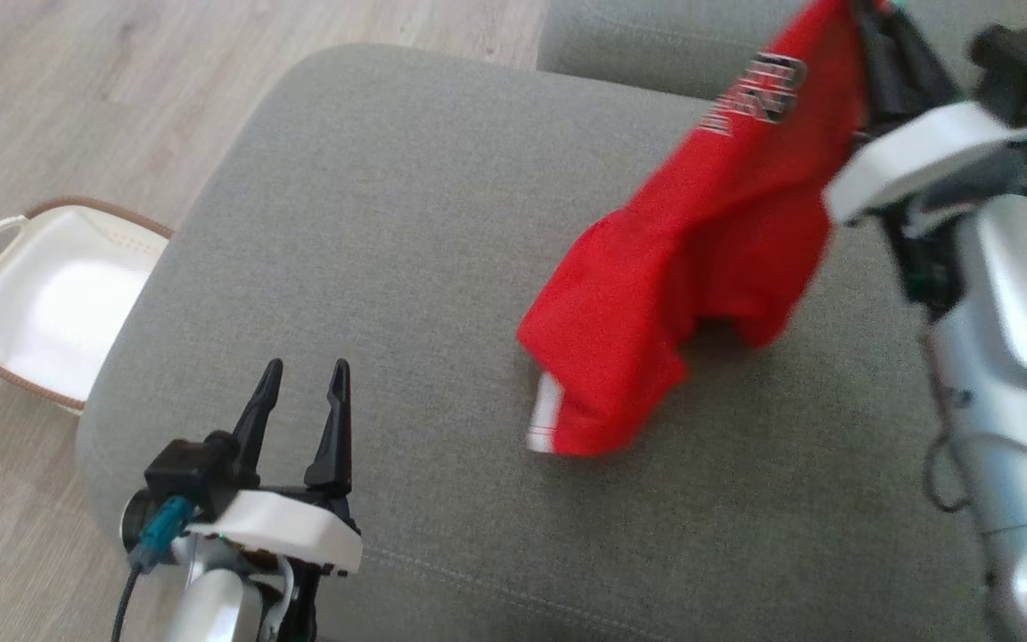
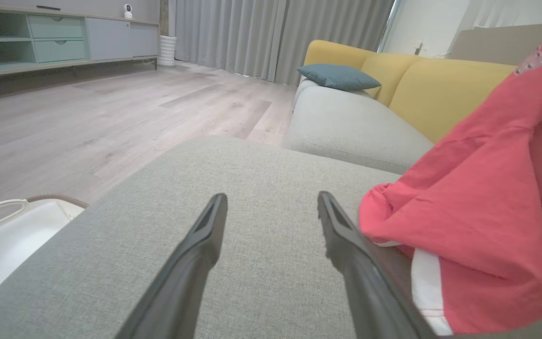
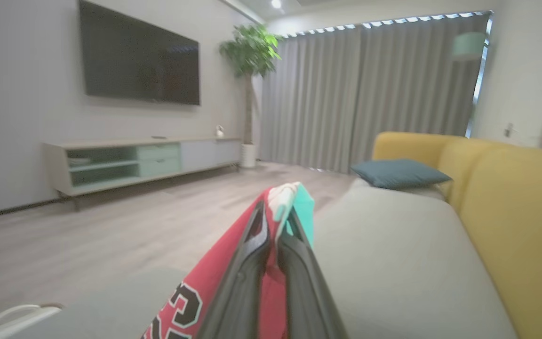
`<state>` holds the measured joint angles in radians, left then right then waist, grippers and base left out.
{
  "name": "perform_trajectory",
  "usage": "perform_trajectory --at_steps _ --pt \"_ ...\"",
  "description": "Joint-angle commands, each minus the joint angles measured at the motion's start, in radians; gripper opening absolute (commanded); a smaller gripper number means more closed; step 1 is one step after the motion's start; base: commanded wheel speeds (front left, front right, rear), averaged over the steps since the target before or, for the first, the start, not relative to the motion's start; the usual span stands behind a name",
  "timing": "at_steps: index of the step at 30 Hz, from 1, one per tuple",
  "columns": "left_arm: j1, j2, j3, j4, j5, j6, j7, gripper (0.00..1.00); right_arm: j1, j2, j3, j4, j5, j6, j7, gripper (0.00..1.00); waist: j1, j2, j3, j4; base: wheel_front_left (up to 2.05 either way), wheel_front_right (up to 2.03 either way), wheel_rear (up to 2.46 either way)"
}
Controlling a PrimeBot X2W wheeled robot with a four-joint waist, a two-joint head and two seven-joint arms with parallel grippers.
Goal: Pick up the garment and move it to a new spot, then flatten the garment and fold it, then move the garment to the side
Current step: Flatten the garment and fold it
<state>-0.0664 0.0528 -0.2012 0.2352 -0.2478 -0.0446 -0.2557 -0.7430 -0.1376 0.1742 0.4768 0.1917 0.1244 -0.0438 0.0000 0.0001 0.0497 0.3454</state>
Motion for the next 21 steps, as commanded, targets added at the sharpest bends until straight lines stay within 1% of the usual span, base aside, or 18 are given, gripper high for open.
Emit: perform_trajectory --at_steps 1,5,6,7,8,9,12,15,21 --pt "-0.044 -0.002 0.032 -0.029 0.005 -0.001 -0.006 1.00 -0.016 -0.026 -0.021 0.014 -0.024 0.006 -0.003 0.00 0.0000 -0.0001 0.018 -0.008 0.00 0.00 0.00" --pt "-0.060 -0.002 0.026 -0.030 0.005 -0.007 -0.006 1.00 -0.068 -0.082 -0.085 0.145 -0.090 0.006 -0.013 0.00 0.0000 -0.0001 0.046 -0.020 0.00 0.00 0.00" --pt "-0.069 -0.002 0.024 -0.029 0.006 -0.009 -0.006 1.00 -0.105 -0.095 -0.111 0.212 -0.125 0.006 -0.024 0.19 0.0000 -0.0001 0.060 -0.026 0.00 0.00 0.00" --pt "-0.074 -0.002 0.022 -0.028 0.006 -0.010 -0.006 1.00 -0.122 -0.101 -0.124 0.245 -0.145 0.006 -0.032 0.52 0.0000 -0.0001 0.065 -0.029 0.00 0.00 0.00" --pt "-0.079 -0.002 0.019 -0.027 0.006 -0.011 -0.006 1.00 -0.139 -0.107 -0.136 0.276 -0.169 0.006 -0.042 0.92 0.0000 -0.0001 0.070 -0.032 0.00 0.00 0.00" --pt "-0.083 -0.002 0.017 -0.027 0.005 -0.011 -0.006 1.00 -0.154 -0.108 -0.149 0.304 -0.191 0.006 -0.052 1.00 0.0000 -0.0001 0.075 -0.035 0.00 0.00 0.00" --pt "-0.091 -0.002 0.014 -0.025 0.001 -0.008 -0.006 1.00 -0.193 -0.093 -0.186 0.375 -0.242 0.006 -0.083 1.00 0.0000 -0.0001 0.082 -0.051 0.00 0.00 0.00" --pt "-0.096 -0.002 0.014 -0.022 -0.001 -0.006 -0.006 1.00 -0.211 -0.068 -0.200 0.423 -0.280 0.006 -0.114 1.00 0.0000 -0.0001 0.082 -0.073 0.00 0.00 0.00" --pt "-0.103 -0.002 0.022 -0.028 -0.002 -0.002 -0.006 1.00 -0.215 -0.048 -0.166 0.465 -0.302 0.006 -0.156 1.00 0.0000 -0.0001 0.068 -0.124 0.00 0.00 0.00"
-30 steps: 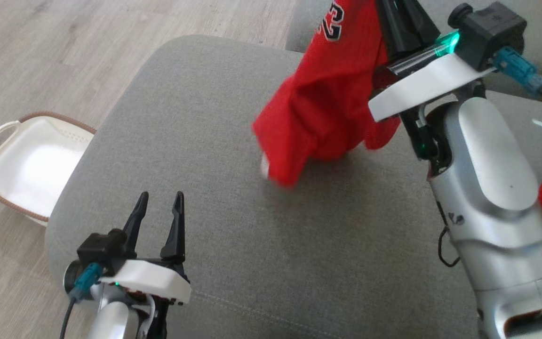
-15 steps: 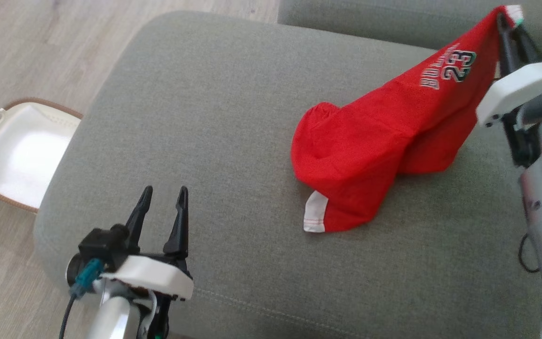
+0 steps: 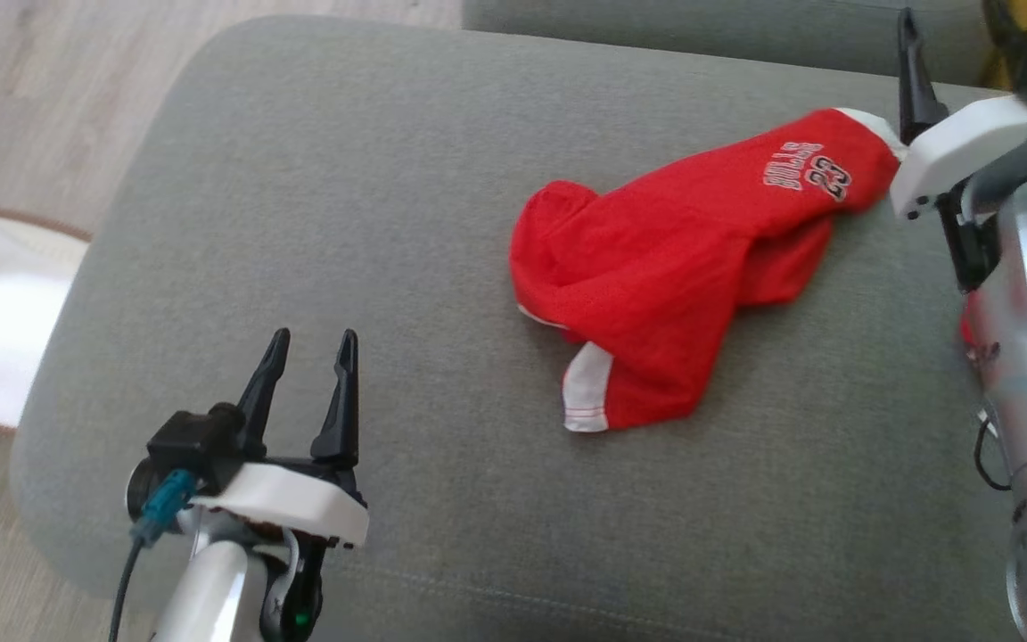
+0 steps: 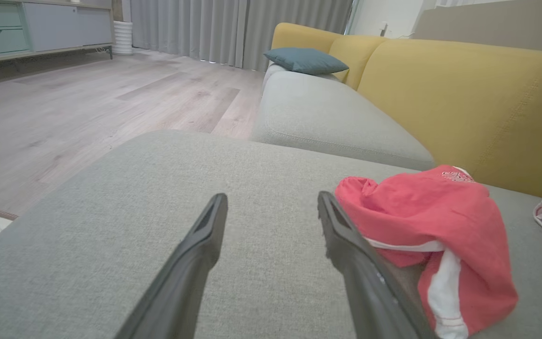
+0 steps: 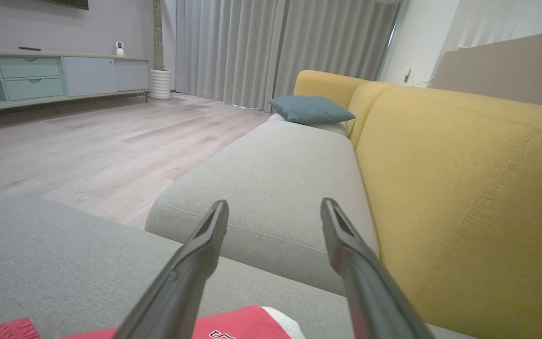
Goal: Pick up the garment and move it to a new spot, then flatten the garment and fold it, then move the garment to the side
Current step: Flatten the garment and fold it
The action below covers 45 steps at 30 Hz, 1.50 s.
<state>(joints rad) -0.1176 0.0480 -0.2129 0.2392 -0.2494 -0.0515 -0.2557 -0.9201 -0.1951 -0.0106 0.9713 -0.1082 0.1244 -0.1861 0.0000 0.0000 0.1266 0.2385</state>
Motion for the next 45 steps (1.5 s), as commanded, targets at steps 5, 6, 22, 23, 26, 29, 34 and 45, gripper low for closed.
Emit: perform_trajectory --at_steps 5,6,22,23,26,29,34,45 --pt "-0.049 0.002 0.048 -0.037 0.000 0.009 -0.006 1.00 -0.012 0.014 0.031 -0.049 0.021 0.006 -0.037 1.00 0.0000 0.0000 -0.034 -0.049 0.00 0.00 0.00" --pt "-0.047 0.002 0.051 -0.038 0.000 0.010 -0.006 1.00 0.000 0.019 0.035 -0.061 0.029 0.006 -0.043 1.00 0.0000 0.0000 -0.043 -0.056 0.00 0.00 0.00" --pt "0.003 0.002 0.094 -0.080 0.002 0.017 -0.006 1.00 0.499 0.140 0.013 -0.544 0.141 0.006 -0.049 1.00 0.0000 0.0000 -0.124 -0.145 0.00 0.00 0.00" --pt "0.005 0.002 0.096 -0.082 0.001 0.017 -0.006 1.00 0.536 0.142 0.009 -0.580 0.146 0.006 -0.042 1.00 0.0000 0.0000 -0.124 -0.148 0.00 0.00 0.00" --pt "0.010 0.002 0.101 -0.087 0.000 0.018 -0.006 1.00 0.635 0.144 0.021 -0.675 0.187 0.006 -0.020 1.00 0.0000 0.0000 -0.123 -0.156 0.00 0.00 0.00" --pt "0.013 0.002 0.102 -0.091 -0.003 0.020 -0.006 1.00 0.708 0.144 0.040 -0.746 0.215 0.006 0.000 1.00 0.0000 0.0000 -0.120 -0.160 0.00 0.00 0.00" --pt "0.006 0.002 0.095 -0.091 -0.004 0.017 -0.006 1.00 0.764 0.145 0.134 -0.830 0.242 0.006 0.039 1.00 0.0000 0.0000 -0.109 -0.144 0.00 0.00 0.00" --pt "-0.023 0.002 0.069 -0.073 -0.019 0.017 -0.006 1.00 0.734 0.145 0.468 -0.783 0.270 0.006 0.236 1.00 0.0000 0.0000 -0.061 -0.038 0.00 0.00 0.00"
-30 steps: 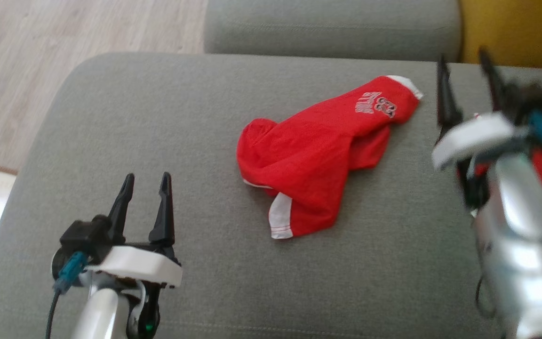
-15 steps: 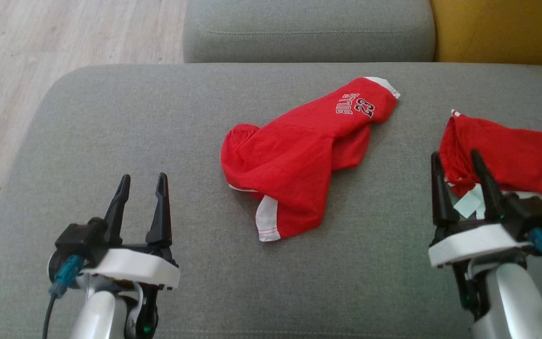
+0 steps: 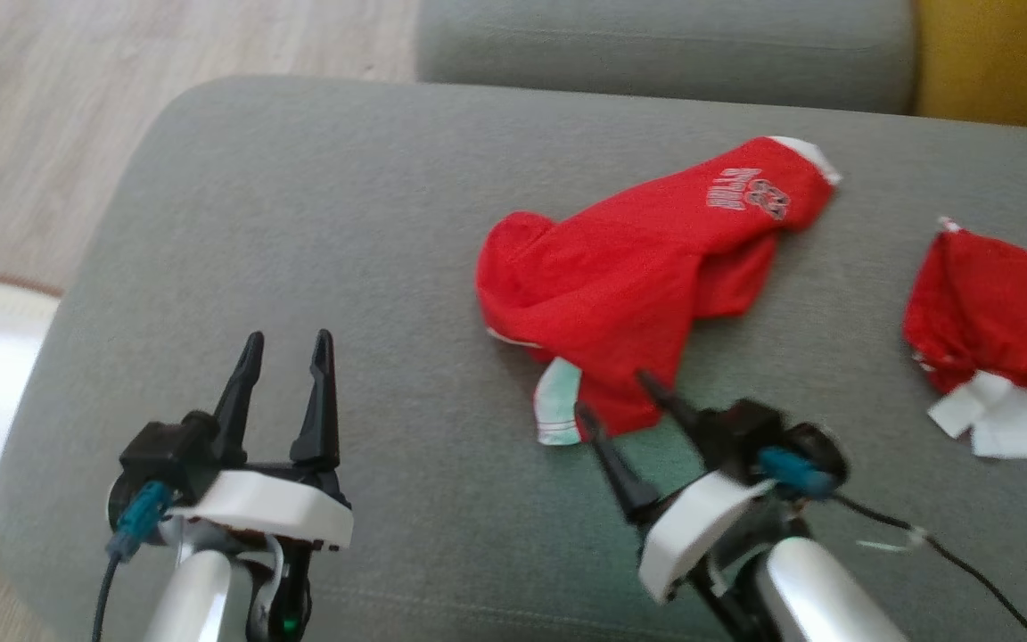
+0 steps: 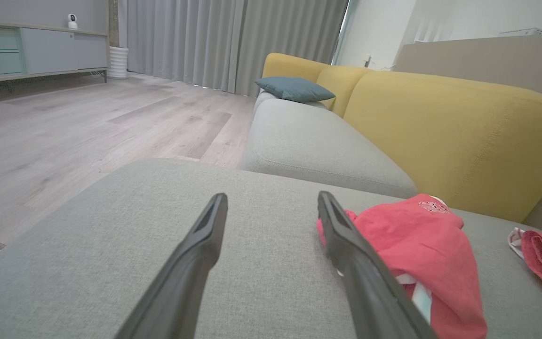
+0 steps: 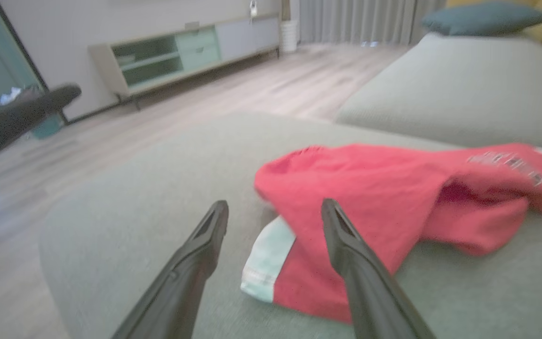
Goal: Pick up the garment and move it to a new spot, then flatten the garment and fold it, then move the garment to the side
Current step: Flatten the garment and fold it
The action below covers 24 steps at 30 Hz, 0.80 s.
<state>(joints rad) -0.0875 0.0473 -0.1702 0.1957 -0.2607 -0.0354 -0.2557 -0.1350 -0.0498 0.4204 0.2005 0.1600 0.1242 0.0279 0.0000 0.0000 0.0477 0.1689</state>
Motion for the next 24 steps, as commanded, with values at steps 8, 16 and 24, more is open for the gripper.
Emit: perform_trajectory --at_steps 8,16,24 --pt "-0.062 0.003 0.011 -0.022 -0.019 0.005 -0.006 1.00 -0.134 -0.008 0.094 0.138 0.027 0.007 0.134 1.00 0.0000 0.0000 0.052 0.121 0.00 0.00 0.00" --pt "-0.064 0.003 -0.006 -0.021 -0.037 0.015 -0.006 1.00 -0.189 -0.014 0.030 0.294 -0.045 0.007 0.172 1.00 0.0000 0.0000 0.073 0.198 0.00 0.00 0.00" --pt "-0.063 0.003 -0.012 -0.021 -0.046 0.022 -0.006 1.00 -0.223 -0.006 0.032 0.387 -0.061 0.007 0.155 1.00 0.0000 0.0000 0.083 0.228 0.00 0.00 0.00"
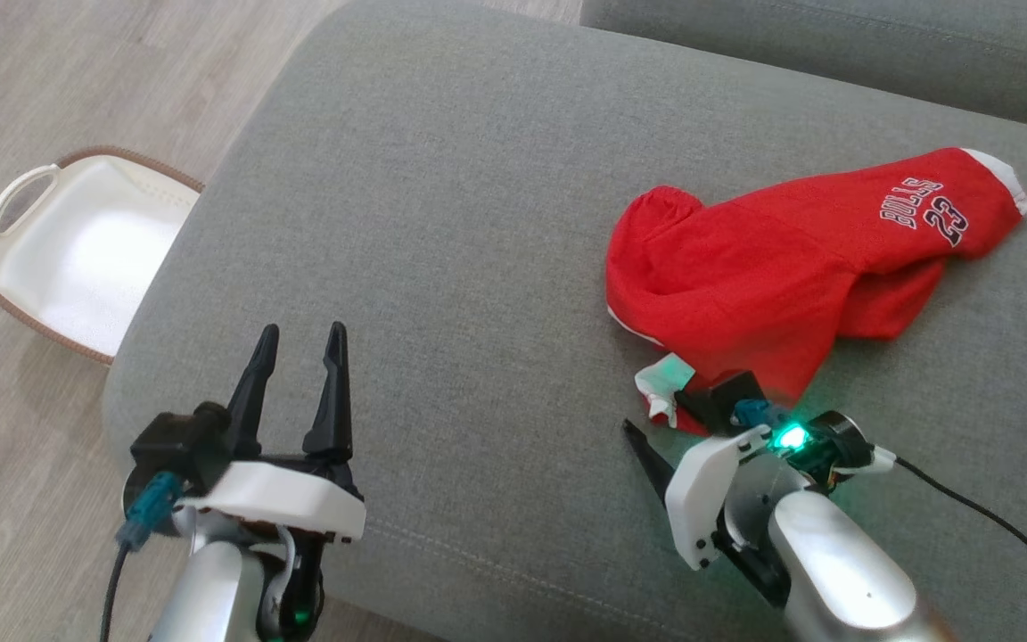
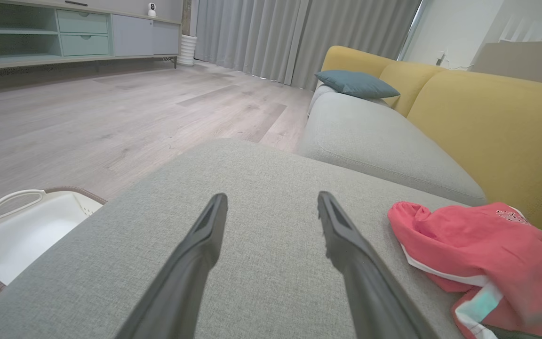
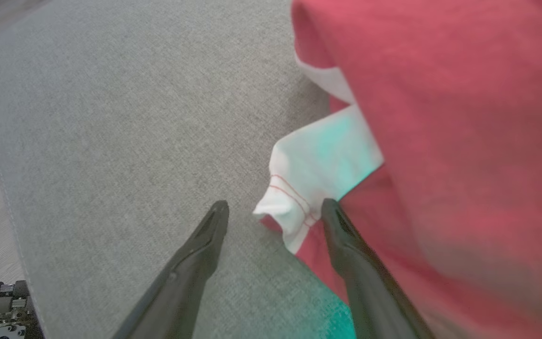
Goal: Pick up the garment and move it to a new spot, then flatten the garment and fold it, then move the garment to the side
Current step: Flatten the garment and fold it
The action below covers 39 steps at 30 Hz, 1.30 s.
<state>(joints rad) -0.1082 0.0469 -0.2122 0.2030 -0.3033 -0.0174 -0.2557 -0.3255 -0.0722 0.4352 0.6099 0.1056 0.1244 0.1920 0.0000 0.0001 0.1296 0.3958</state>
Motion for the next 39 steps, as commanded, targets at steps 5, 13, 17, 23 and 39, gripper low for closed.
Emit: perform_trajectory --at_steps 5,13,17,23,39 --pt "-0.042 0.003 0.030 -0.031 -0.006 0.009 -0.006 1.00 -0.055 0.019 0.023 0.030 -0.019 0.006 -0.017 0.00 0.0000 -0.0001 0.004 -0.003 0.00 0.00 0.00" --pt "-0.029 0.003 0.051 -0.031 0.014 0.001 -0.006 1.00 -0.055 -0.038 0.008 0.026 -0.039 0.006 -0.064 0.00 0.0000 -0.0001 -0.033 -0.091 0.00 0.00 0.00" --pt "-0.021 0.003 0.060 -0.035 0.019 -0.002 -0.006 1.00 -0.027 -0.112 -0.058 -0.044 -0.037 0.006 -0.062 0.00 0.0000 -0.0001 -0.052 -0.149 0.00 0.00 0.00" --pt "-0.020 0.003 0.054 -0.039 0.020 -0.008 -0.006 1.00 0.032 -0.191 -0.171 -0.161 -0.041 0.006 -0.031 0.00 0.0000 -0.0001 -0.057 -0.209 0.00 0.00 0.00" --pt "-0.093 0.003 -0.013 0.007 0.060 -0.083 -0.006 1.00 0.179 -0.127 -0.397 -0.407 -0.083 0.006 0.032 0.00 0.0000 -0.0001 0.006 -0.351 0.00 0.00 0.00"
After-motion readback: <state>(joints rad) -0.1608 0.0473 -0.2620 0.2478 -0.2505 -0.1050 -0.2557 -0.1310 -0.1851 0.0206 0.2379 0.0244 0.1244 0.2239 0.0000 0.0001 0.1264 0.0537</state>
